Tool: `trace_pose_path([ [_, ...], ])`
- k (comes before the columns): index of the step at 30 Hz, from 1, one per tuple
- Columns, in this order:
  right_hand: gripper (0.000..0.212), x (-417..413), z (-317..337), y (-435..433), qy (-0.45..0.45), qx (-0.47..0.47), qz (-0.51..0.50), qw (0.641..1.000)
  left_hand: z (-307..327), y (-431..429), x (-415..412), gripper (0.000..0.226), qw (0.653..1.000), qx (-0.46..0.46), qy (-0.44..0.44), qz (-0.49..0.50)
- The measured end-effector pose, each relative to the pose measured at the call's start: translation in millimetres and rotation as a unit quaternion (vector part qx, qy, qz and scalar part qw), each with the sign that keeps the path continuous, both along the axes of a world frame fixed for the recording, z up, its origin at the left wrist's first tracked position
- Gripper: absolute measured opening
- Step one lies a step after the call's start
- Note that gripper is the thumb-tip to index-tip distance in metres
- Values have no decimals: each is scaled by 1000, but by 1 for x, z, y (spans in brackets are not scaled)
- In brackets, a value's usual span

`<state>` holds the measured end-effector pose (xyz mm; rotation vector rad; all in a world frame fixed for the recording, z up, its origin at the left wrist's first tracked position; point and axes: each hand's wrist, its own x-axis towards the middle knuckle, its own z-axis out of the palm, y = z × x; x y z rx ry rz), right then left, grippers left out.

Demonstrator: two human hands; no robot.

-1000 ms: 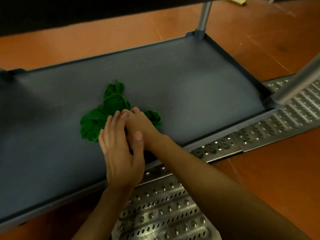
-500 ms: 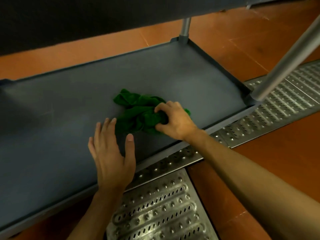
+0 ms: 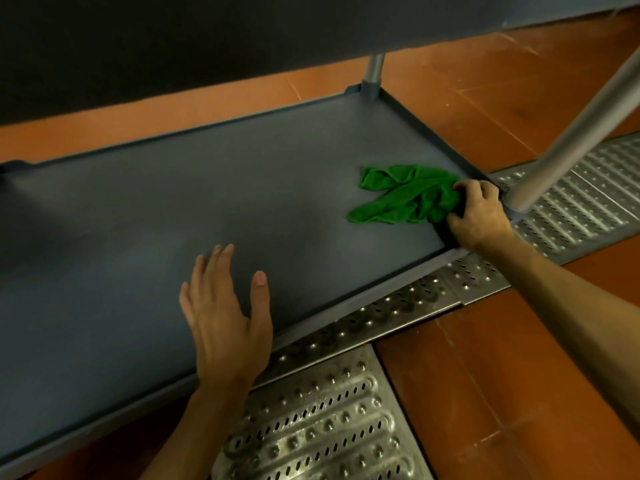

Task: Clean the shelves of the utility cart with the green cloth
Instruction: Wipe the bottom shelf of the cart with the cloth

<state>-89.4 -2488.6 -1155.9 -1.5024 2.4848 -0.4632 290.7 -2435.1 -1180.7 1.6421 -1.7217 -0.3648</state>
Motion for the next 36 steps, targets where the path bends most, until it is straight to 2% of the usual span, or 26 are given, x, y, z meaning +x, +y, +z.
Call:
trace_pose_path([
  [4,80,5,1,-11,2,51,3,999,1,0,-7,65,1000,7,-4,-11],
  [9,87,31,9,-32,-9,86,-1,996,2,-2,-10,68,1000,19,-10,-10],
  [18,74,151,5,-63,-14,68,160,985,3,-4,-13,67,1000,23,0,-2],
  [24,73,237,2,-54,-21,41,310,950,4,-2,-14,64,999,-1,38,9],
  [28,58,278,-1,-32,-18,12,390,921,6,-3,-12,61,995,-29,91,18],
  [32,34,303,-11,-7,-63,-46,419,905,6,-5,-7,59,989,-35,123,70],
  [36,35,305,-6,2,-126,4,429,894,15,1,0,61,986,-10,141,92],
])
